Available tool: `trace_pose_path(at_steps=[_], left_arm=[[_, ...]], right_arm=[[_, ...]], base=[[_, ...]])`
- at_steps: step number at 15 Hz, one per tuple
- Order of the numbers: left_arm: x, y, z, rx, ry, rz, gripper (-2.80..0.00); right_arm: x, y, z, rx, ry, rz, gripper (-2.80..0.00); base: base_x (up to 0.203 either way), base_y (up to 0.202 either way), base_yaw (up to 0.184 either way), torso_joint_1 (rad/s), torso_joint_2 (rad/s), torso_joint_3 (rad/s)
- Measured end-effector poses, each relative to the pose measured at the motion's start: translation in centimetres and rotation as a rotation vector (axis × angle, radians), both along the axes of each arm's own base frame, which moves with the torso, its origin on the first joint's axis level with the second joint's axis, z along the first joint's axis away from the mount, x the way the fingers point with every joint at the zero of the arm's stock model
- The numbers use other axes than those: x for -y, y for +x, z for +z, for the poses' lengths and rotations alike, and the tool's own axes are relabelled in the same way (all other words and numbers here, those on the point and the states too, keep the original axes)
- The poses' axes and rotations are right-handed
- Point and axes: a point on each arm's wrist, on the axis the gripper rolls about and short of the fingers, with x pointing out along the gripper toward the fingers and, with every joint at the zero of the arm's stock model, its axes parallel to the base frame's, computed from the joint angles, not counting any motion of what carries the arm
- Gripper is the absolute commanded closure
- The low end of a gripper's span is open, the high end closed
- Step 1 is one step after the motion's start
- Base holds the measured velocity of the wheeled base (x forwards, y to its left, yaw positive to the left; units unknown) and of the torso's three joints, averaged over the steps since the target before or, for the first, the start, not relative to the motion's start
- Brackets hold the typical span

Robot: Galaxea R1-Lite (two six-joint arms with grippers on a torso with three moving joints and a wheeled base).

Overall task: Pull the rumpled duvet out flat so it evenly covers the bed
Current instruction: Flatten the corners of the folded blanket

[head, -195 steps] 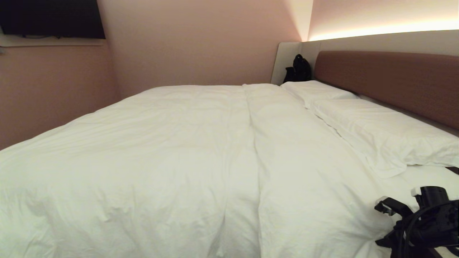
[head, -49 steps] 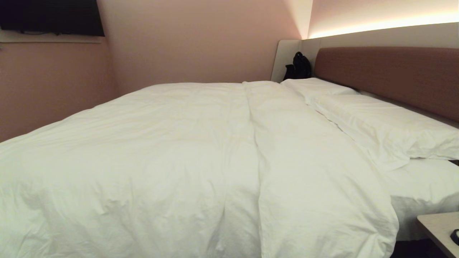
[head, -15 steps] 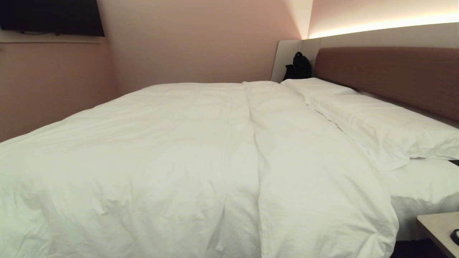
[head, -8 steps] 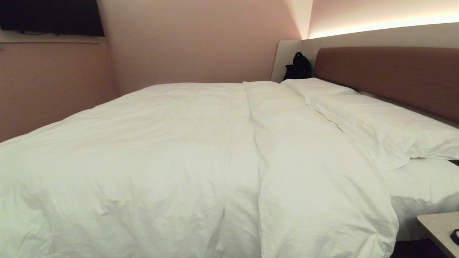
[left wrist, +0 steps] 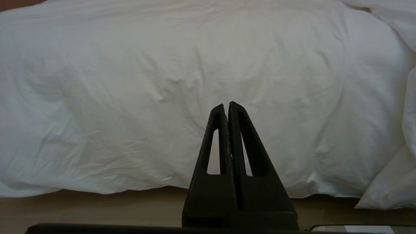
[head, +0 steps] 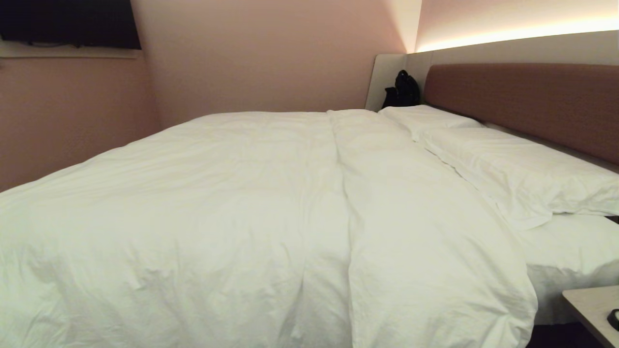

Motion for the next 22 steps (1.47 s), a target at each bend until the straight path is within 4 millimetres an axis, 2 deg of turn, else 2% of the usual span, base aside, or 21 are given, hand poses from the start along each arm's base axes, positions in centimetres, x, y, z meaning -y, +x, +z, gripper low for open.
trace_pose_path(at_steps=[5, 22], left_arm=[[-0.02, 0.01, -0.03, -0.002, -0.018, 0.01, 0.0], [-0.02, 0.01, -0.03, -0.002, -0.02, 0.009, 0.0]], right_arm=[[0.0, 0.0, -0.01, -0.001, 0.0, 0.0, 0.0], [0.0, 0.0, 0.0, 0.0, 0.0, 0.0, 0.0]], base=[[-0.013, 0.0, 0.0, 0.0, 0.0, 0.0], [-0.183, 0.0, 0.0, 0.002, 0.0, 0.002]])
